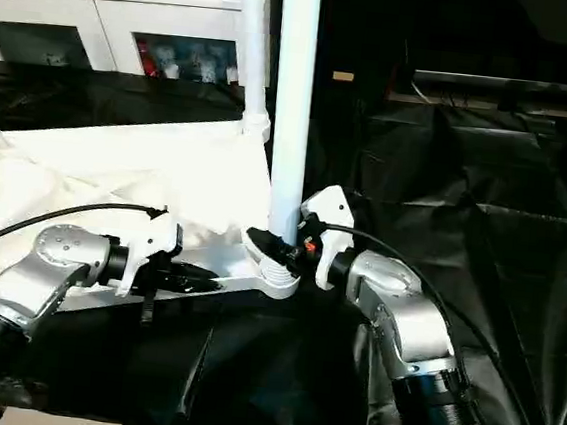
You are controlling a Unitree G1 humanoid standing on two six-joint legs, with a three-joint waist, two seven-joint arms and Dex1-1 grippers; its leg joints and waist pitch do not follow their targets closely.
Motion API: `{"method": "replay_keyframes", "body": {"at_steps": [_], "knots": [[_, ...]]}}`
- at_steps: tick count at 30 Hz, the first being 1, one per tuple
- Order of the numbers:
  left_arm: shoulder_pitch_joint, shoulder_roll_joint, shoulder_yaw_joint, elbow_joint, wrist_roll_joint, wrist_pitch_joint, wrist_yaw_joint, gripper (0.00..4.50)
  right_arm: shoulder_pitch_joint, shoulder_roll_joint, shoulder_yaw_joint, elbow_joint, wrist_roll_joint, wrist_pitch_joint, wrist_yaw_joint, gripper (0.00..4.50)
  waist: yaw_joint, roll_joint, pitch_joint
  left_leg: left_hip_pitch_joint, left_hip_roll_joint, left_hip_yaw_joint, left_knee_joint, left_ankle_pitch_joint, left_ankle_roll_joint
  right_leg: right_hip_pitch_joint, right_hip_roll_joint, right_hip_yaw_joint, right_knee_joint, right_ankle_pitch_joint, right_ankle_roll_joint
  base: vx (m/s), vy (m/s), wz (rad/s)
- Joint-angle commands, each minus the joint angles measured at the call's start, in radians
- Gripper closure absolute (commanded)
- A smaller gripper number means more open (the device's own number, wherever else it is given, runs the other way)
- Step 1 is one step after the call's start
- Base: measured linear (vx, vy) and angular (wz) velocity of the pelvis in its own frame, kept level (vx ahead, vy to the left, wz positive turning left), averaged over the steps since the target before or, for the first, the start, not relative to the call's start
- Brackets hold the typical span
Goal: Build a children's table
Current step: Insert table leg to table base
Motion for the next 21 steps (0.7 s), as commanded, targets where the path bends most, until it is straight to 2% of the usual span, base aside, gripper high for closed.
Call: {"method": "replay_keyframes", "body": {"at_steps": [1, 2, 3, 5, 6, 8, 11, 14, 15, 19, 21], "knots": [[-0.012, 0.009, 0.020, -0.027, -0.008, -0.009, 0.020, 4.50, 0.035, 0.004, -0.015, 0.029, -0.001, -0.013, -0.004, 2.60, 0.006, -0.003, -0.064, 0.020, 0.078, -0.038, -0.080, -0.185, 0.039, 0.045, -0.068, 0.043, -0.065, -0.098, -0.277, 0.000, 0.000, 0.00], [-0.014, 0.006, 0.021, -0.022, -0.007, -0.012, 0.026, 4.50, 0.045, 0.007, -0.022, 0.028, 0.004, -0.023, -0.002, 2.60, 0.006, -0.005, -0.065, 0.020, 0.078, -0.038, -0.081, -0.184, 0.041, 0.046, -0.068, 0.043, -0.064, -0.091, -0.279, 0.000, 0.000, 0.00], [-0.014, 0.005, 0.022, -0.022, -0.006, -0.013, 0.028, 4.50, 0.047, 0.007, -0.023, 0.028, 0.005, -0.025, -0.002, 2.60, 0.006, -0.002, -0.065, 0.020, 0.078, -0.038, -0.080, -0.184, 0.042, 0.046, -0.067, 0.043, -0.064, -0.088, -0.280, 0.000, 0.000, 0.00], [-0.016, 0.001, 0.023, -0.019, -0.007, -0.011, 0.032, 4.50, 0.063, 0.013, -0.037, 0.030, 0.017, -0.040, -0.001, 2.60, 0.007, -0.003, -0.064, 0.022, 0.079, -0.038, -0.081, -0.201, 0.039, 0.045, -0.068, 0.044, -0.067, -0.097, -0.280, 0.000, 0.000, 0.00], [-0.018, -0.001, 0.024, -0.017, -0.008, -0.010, 0.034, 4.50, 0.078, 0.020, -0.050, 0.031, 0.028, -0.052, -0.001, 2.60, 0.008, 0.003, -0.064, 0.021, 0.079, -0.039, -0.082, -0.205, 0.037, 0.046, -0.069, 0.043, -0.065, -0.101, -0.281, 0.000, 0.000, 0.00], [-0.020, -0.004, 0.025, -0.017, -0.011, -0.006, 0.035, 4.50, 0.097, 0.029, -0.065, 0.037, 0.039, -0.070, -0.004, 2.60, 0.009, 0.002, -0.066, 0.021, 0.078, -0.039, -0.082, -0.205, 0.035, 0.047, -0.068, 0.043, -0.065, -0.090, -0.282, 0.000, 0.000, 0.00], [-0.028, -0.010, 0.026, -0.011, -0.014, -0.002, 0.037, 4.50, 0.146, 0.048, -0.090, 0.052, 0.053, -0.118, -0.012, 2.60, 0.012, 0.008, -0.067, 0.021, 0.079, -0.040, -0.082, -0.208, 0.035, 0.046, -0.068, 0.041, -0.064, -0.068, -0.285, 0.000, 0.000, 0.00], [-0.033, -0.012, 0.026, -0.003, -0.014, -0.006, 0.041, 4.50, 0.170, 0.057, -0.097, 0.054, 0.054, -0.146, -0.016, 2.60, 0.012, 0.005, -0.065, 0.022, 0.078, -0.040, -0.085, -0.222, 0.033, 0.047, -0.066, 0.041, -0.065, -0.075, -0.285, 0.000, 0.000, 0.00], [-0.034, -0.013, 0.026, -0.002, -0.014, -0.006, 0.041, 4.50, 0.174, 0.060, -0.100, 0.055, 0.055, -0.152, -0.019, 2.60, 0.012, 0.008, -0.064, 0.023, 0.079, -0.040, -0.085, -0.230, 0.030, 0.046, -0.067, 0.041, -0.067, -0.082, -0.284, 0.000, 0.000, 0.00], [-0.040, -0.018, 0.027, 0.006, -0.014, -0.007, 0.045, 4.50, 0.198, 0.078, -0.120, 0.067, 0.061, -0.185, -0.033, 2.60, 0.013, 0.007, -0.065, 0.023, 0.080, -0.041, -0.087, -0.243, 0.025, 0.046, -0.069, 0.042, -0.068, -0.093, -0.282, 0.000, 0.000, 0.00], [-0.048, -0.025, 0.030, 0.014, -0.015, -0.006, 0.047, 4.50, 0.224, 0.087, -0.127, 0.074, 0.050, -0.242, -0.044, 2.60, 0.014, 0.008, -0.063, 0.023, 0.079, -0.041, -0.088, -0.257, 0.021, 0.044, -0.069, 0.042, -0.071, -0.109, -0.277, 0.000, 0.000, 0.00]]}}
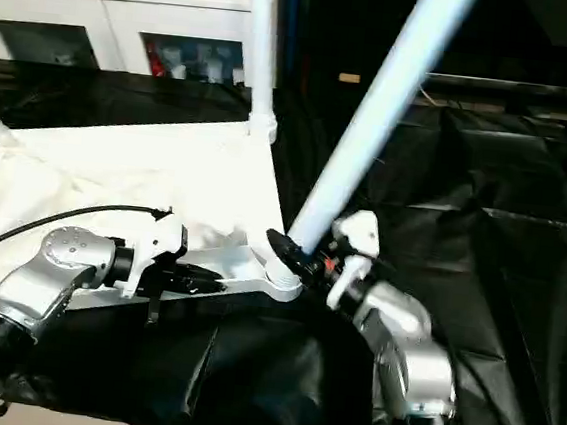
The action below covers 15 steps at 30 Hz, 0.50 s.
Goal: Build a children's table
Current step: Insert table leg to table base
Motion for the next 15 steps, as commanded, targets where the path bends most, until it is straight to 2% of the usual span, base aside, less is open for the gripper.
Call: {"method": "replay_keyframes", "body": {"at_steps": [1, 4, 6, 7, 8, 9, 10, 12, 15], "knots": [[-0.040, 0.007, 0.032, -0.008, -0.016, -0.004, 0.033, 4.50, 0.044, -0.012, 0.002, 0.048, -0.039, -0.009, -0.020, 2.60, -0.001, 0.004, -0.062, 0.022, 0.080, -0.041, -0.088, -0.257, 0.019, 0.043, -0.069, 0.043, -0.069, -0.111, -0.275, 0.000, 0.000, 0.00], [-0.038, 0.008, 0.032, -0.011, -0.015, -0.004, 0.033, 4.50, 0.043, -0.028, 0.031, 0.034, -0.073, -0.013, -0.022, 2.60, -0.001, 0.003, -0.061, 0.022, 0.079, -0.042, -0.090, -0.263, 0.017, 0.043, -0.067, 0.042, -0.070, -0.127, -0.269, 0.000, 0.000, 0.00], [-0.033, 0.011, 0.029, -0.014, -0.011, -0.005, 0.032, 4.50, 0.038, -0.057, 0.080, 0.026, -0.132, -0.012, -0.024, 2.60, -0.002, -0.001, -0.061, 0.021, 0.079, -0.042, -0.089, -0.256, 0.018, 0.044, -0.067, 0.042, -0.070, -0.127, -0.265, 0.000, 0.000, 0.00], [-0.033, 0.011, 0.029, -0.014, -0.011, -0.005, 0.032, 4.50, 0.038, -0.057, 0.080, 0.026, -0.132, -0.012, -0.024, 2.60, -0.001, 0.001, -0.061, 0.021, 0.079, -0.041, -0.089, -0.247, 0.020, 0.044, -0.067, 0.043, -0.070, -0.122, -0.263, 0.000, 0.000, 0.00], [-0.028, 0.015, 0.027, -0.018, -0.008, -0.006, 0.031, 4.50, 0.035, -0.070, 0.107, 0.021, -0.162, -0.005, -0.022, 2.60, -0.003, 0.001, -0.059, 0.020, 0.079, -0.042, -0.090, -0.254, 0.021, 0.043, -0.067, 0.043, -0.071, -0.131, -0.262, 0.000, 0.000, 0.00], [-0.024, 0.017, 0.026, -0.022, -0.006, -0.007, 0.030, 4.50, 0.031, -0.077, 0.125, 0.019, -0.183, -0.002, -0.024, 2.60, -0.003, -0.007, -0.060, 0.020, 0.078, -0.041, -0.089, -0.253, 0.023, 0.045, -0.067, 0.043, -0.072, -0.136, -0.260, 0.000, 0.000, 0.00], [-0.018, 0.020, 0.025, -0.029, -0.005, -0.005, 0.029, 4.50, 0.024, -0.082, 0.141, 0.014, -0.194, 0.010, -0.019, 2.60, -0.001, -0.003, -0.059, 0.021, 0.079, -0.042, -0.090, -0.254, 0.023, 0.044, -0.068, 0.043, -0.071, -0.149, -0.258, 0.000, 0.000, 0.00], [-0.010, 0.024, 0.026, -0.037, -0.005, -0.002, 0.028, 4.50, 0.016, -0.083, 0.154, 0.010, -0.197, 0.020, -0.015, 2.60, -0.003, -0.012, -0.057, 0.020, 0.080, -0.042, -0.091, -0.266, 0.024, 0.043, -0.070, 0.045, -0.075, -0.179, -0.252, 0.000, 0.000, 0.00], [-0.002, 0.029, 0.030, -0.052, -0.012, 0.008, 0.025, 4.50, -0.003, -0.092, 0.172, 0.013, -0.188, 0.030, 0.014, 2.60, -0.004, -0.011, -0.058, 0.020, 0.080, -0.043, -0.091, -0.262, 0.026, 0.042, -0.070, 0.046, -0.075, -0.187, -0.248, 0.000, 0.000, 0.00]]}}
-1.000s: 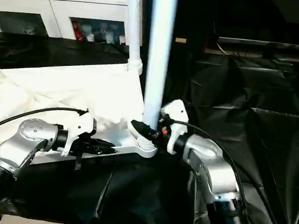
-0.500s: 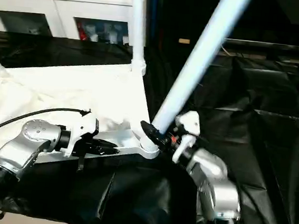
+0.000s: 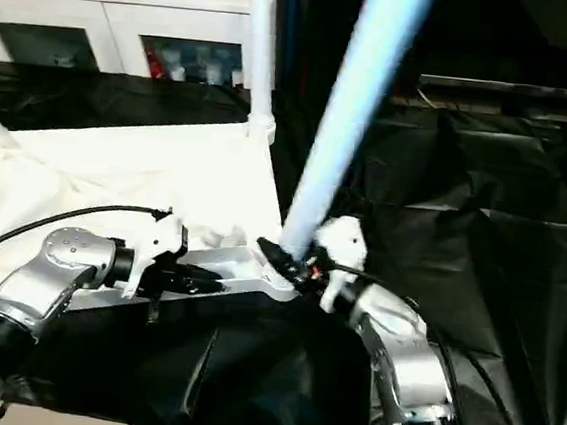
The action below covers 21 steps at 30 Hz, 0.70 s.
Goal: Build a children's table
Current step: Insert table leg to table base
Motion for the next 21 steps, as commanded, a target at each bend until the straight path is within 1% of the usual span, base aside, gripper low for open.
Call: {"method": "replay_keyframes", "body": {"at_steps": [1, 2, 3, 4, 5, 6, 8, 9, 10, 11, 13, 14, 15, 16, 17, 20, 21], "knots": [[-0.006, 0.018, 0.032, -0.050, -0.016, 0.010, 0.019, 4.50, 0.015, -0.024, 0.053, 0.064, -0.025, 0.070, 0.033, 2.60, 0.001, -0.007, -0.056, 0.018, 0.080, -0.043, -0.091, -0.262, 0.026, 0.041, -0.069, 0.045, -0.074, -0.184, -0.249, 0.000, 0.000, 0.00], [-0.006, 0.018, 0.032, -0.051, -0.017, 0.011, 0.019, 4.50, 0.013, -0.025, 0.055, 0.066, -0.025, 0.071, 0.036, 2.60, -0.001, -0.006, -0.056, 0.018, 0.080, -0.043, -0.090, -0.257, 0.029, 0.041, -0.069, 0.045, -0.074, -0.174, -0.251, 0.000, 0.000, 0.00], [-0.005, 0.019, 0.033, -0.056, -0.019, 0.013, 0.017, 4.50, 0.004, -0.029, 0.062, 0.071, -0.026, 0.073, 0.048, 2.60, -0.002, -0.008, -0.057, 0.018, 0.080, -0.042, -0.090, -0.254, 0.031, 0.040, -0.069, 0.045, -0.073, -0.167, -0.254, 0.000, 0.000, 0.00], [-0.001, 0.020, 0.033, -0.069, -0.027, 0.020, 0.007, 4.50, -0.018, -0.044, 0.088, 0.085, -0.034, 0.072, 0.095, 2.60, -0.003, -0.006, -0.055, 0.017, 0.079, -0.042, -0.089, -0.250, 0.036, 0.040, -0.069, 0.045, -0.073, -0.162, -0.259, 0.000, 0.000, 0.00], [0.000, 0.021, 0.032, -0.074, -0.030, 0.022, 0.004, 4.50, -0.026, -0.052, 0.101, 0.092, -0.038, 0.070, 0.119, 2.60, -0.006, -0.007, -0.051, 0.015, 0.079, -0.042, -0.089, -0.248, 0.040, 0.041, -0.068, 0.044, -0.072, -0.156, -0.263, 0.000, 0.000, 0.00], [0.001, 0.021, 0.032, -0.076, -0.032, 0.022, 0.001, 4.50, -0.029, -0.054, 0.106, 0.095, -0.039, 0.067, 0.128, 2.60, -0.006, -0.007, -0.052, 0.016, 0.079, -0.041, -0.088, -0.248, 0.042, 0.040, -0.068, 0.044, -0.073, -0.155, -0.264, 0.000, 0.000, 0.00], [0.002, 0.023, 0.028, -0.085, -0.041, 0.021, -0.016, 4.50, -0.039, -0.068, 0.125, 0.104, -0.041, 0.056, 0.174, 2.60, -0.008, -0.008, -0.047, 0.016, 0.079, -0.041, -0.089, -0.251, 0.051, 0.039, -0.068, 0.045, -0.075, -0.161, -0.263, 0.000, 0.000, 0.00], [0.002, 0.024, 0.025, -0.090, -0.045, 0.021, -0.026, 4.50, -0.043, -0.074, 0.132, 0.108, -0.040, 0.052, 0.197, 2.60, -0.007, -0.008, -0.047, 0.017, 0.080, -0.041, -0.090, -0.242, 0.055, 0.040, -0.067, 0.045, -0.074, -0.149, -0.265, 0.000, 0.000, 0.00], [0.002, 0.031, 0.013, -0.101, -0.046, 0.018, -0.048, 4.50, -0.051, -0.087, 0.143, 0.117, -0.035, 0.047, 0.242, 2.60, -0.008, -0.012, -0.039, 0.014, 0.081, -0.041, -0.092, -0.236, 0.064, 0.037, -0.066, 0.044, -0.075, -0.133, -0.268, 0.000, 0.000, 0.00], [0.002, 0.033, 0.010, -0.104, -0.045, 0.019, -0.052, 4.50, -0.053, -0.090, 0.146, 0.119, -0.035, 0.046, 0.250, 2.60, -0.008, -0.010, -0.040, 0.014, 0.081, -0.041, -0.091, -0.231, 0.068, 0.039, -0.065, 0.044, -0.073, -0.123, -0.270, 0.000, 0.000, 0.00], [0.001, 0.041, -0.004, -0.122, -0.042, 0.030, -0.069, 4.50, -0.063, -0.112, 0.162, 0.130, -0.041, 0.037, 0.291, 2.60, -0.009, -0.013, -0.035, 0.015, 0.083, -0.042, -0.093, -0.230, 0.076, 0.038, -0.067, 0.044, -0.072, -0.116, -0.275, 0.000, 0.000, 0.00], [0.000, 0.042, -0.006, -0.124, -0.042, 0.030, -0.073, 4.50, -0.064, -0.114, 0.164, 0.130, -0.039, 0.036, 0.299, 2.60, -0.010, -0.014, -0.033, 0.017, 0.082, -0.040, -0.093, -0.230, 0.076, 0.037, -0.066, 0.045, -0.074, -0.116, -0.279, 0.000, 0.000, 0.00], [-0.002, 0.047, -0.011, -0.129, -0.043, 0.029, -0.086, 4.50, -0.066, -0.121, 0.170, 0.133, -0.034, 0.033, 0.323, 2.60, -0.009, -0.018, -0.025, 0.016, 0.083, -0.041, -0.096, -0.243, 0.074, 0.035, -0.067, 0.046, -0.077, -0.136, -0.279, 0.000, 0.000, 0.00], [-0.004, 0.050, -0.015, -0.133, -0.044, 0.028, -0.096, 4.50, -0.067, -0.128, 0.175, 0.135, -0.029, 0.029, 0.343, 2.60, -0.010, -0.024, -0.022, 0.016, 0.084, -0.040, -0.098, -0.250, 0.075, 0.034, -0.067, 0.046, -0.079, -0.145, -0.277, 0.000, 0.000, 0.00], [-0.006, 0.054, -0.018, -0.136, -0.046, 0.023, -0.110, 4.50, -0.068, -0.135, 0.180, 0.138, -0.025, 0.024, 0.364, 2.60, -0.009, -0.023, -0.020, 0.018, 0.085, -0.040, -0.100, -0.255, 0.071, 0.033, -0.067, 0.047, -0.080, -0.156, -0.276, 0.000, 0.000, 0.00], [-0.011, 0.081, -0.030, -0.161, -0.056, 0.020, -0.169, 4.50, -0.070, -0.158, 0.199, 0.152, -0.028, -0.008, 0.431, 2.60, -0.007, -0.026, -0.013, 0.019, 0.088, -0.041, -0.105, -0.275, 0.065, 0.031, -0.067, 0.047, -0.080, -0.171, -0.276, 0.000, 0.000, 0.00], [-0.012, 0.085, -0.032, -0.165, -0.058, 0.018, -0.179, 4.50, -0.071, -0.159, 0.199, 0.156, -0.029, -0.011, 0.441, 2.60, -0.007, -0.027, -0.013, 0.020, 0.088, -0.041, -0.106, -0.278, 0.063, 0.030, -0.067, 0.047, -0.080, -0.171, -0.277, 0.000, 0.000, 0.00]]}}
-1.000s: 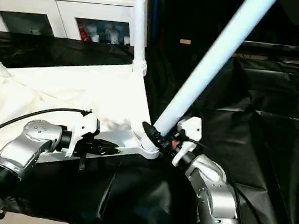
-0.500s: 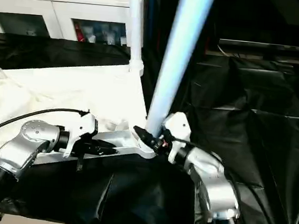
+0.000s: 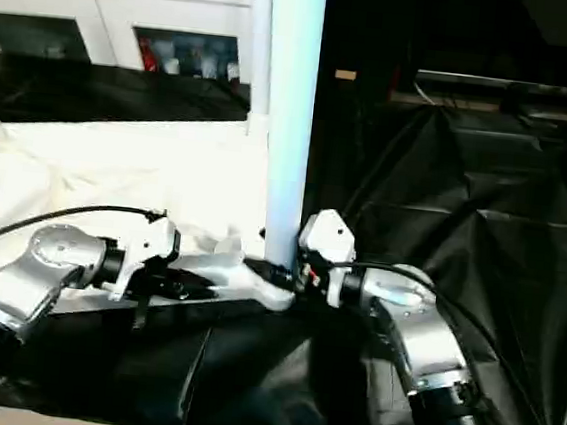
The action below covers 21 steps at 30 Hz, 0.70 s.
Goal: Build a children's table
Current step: Insert table leg to table base
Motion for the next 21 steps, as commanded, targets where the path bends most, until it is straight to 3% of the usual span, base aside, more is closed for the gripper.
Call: {"method": "replay_keyframes", "body": {"at_steps": [1, 5, 8, 14, 18, 21], "knots": [[-0.032, 0.004, -0.008, -0.062, -0.037, -0.014, -0.051, 4.50, 0.048, -0.013, 0.105, 0.091, -0.052, 0.038, 0.061, 2.60, 0.002, 0.002, -0.032, 0.020, 0.089, -0.042, -0.097, -0.281, 0.058, 0.031, -0.068, 0.049, -0.072, -0.162, -0.279, 0.000, 0.000, 0.00], [-0.037, 0.009, 0.002, -0.064, -0.039, -0.003, -0.048, 4.50, 0.034, -0.003, 0.099, 0.121, -0.047, 0.023, 0.079, 2.60, 0.002, 0.000, -0.026, 0.022, 0.090, -0.042, -0.102, -0.317, 0.032, 0.030, -0.071, 0.051, -0.075, -0.189, -0.289, 0.000, 0.000, 0.00], [-0.035, 0.000, 0.030, -0.072, -0.044, 0.008, 0.002, 4.50, -0.009, 0.039, 0.064, 0.191, -0.056, 0.006, 0.017, 2.60, 0.001, 0.000, -0.024, 0.024, 0.090, -0.043, -0.105, -0.344, 0.019, 0.028, -0.073, 0.052, -0.078, -0.223, -0.288, 0.000, 0.000, 0.00], [-0.058, -0.043, 0.083, -0.074, -0.016, 0.067, 0.166, 4.50, -0.107, 0.112, -0.015, 0.350, -0.106, -0.012, -0.217, 2.60, -0.013, -0.002, -0.014, 0.024, 0.088, -0.054, -0.110, -0.416, -0.035, 0.019, -0.080, 0.054, -0.094, -0.426, -0.232, 0.000, 0.000, 0.00], [-0.084, -0.123, 0.130, -0.113, 0.046, 0.178, 0.403, 4.50, -0.219, 0.181, -0.083, 0.525, -0.130, -0.018, -0.456, 2.60, -0.019, -0.001, -0.015, 0.023, 0.087, -0.055, -0.108, -0.401, -0.048, 0.018, -0.080, 0.053, -0.093, -0.417, -0.238, 0.000, 0.000, 0.00], [-0.088, -0.220, 0.150, -0.162, 0.094, 0.284, 0.588, 4.50, -0.274, 0.221, -0.101, 0.596, -0.130, -0.006, -0.548, 2.60, -0.014, -0.003, -0.019, 0.020, 0.089, -0.045, -0.102, -0.312, -0.018, 0.023, -0.077, 0.055, -0.089, -0.289, -0.272, 0.000, 0.000, 0.00]]}}
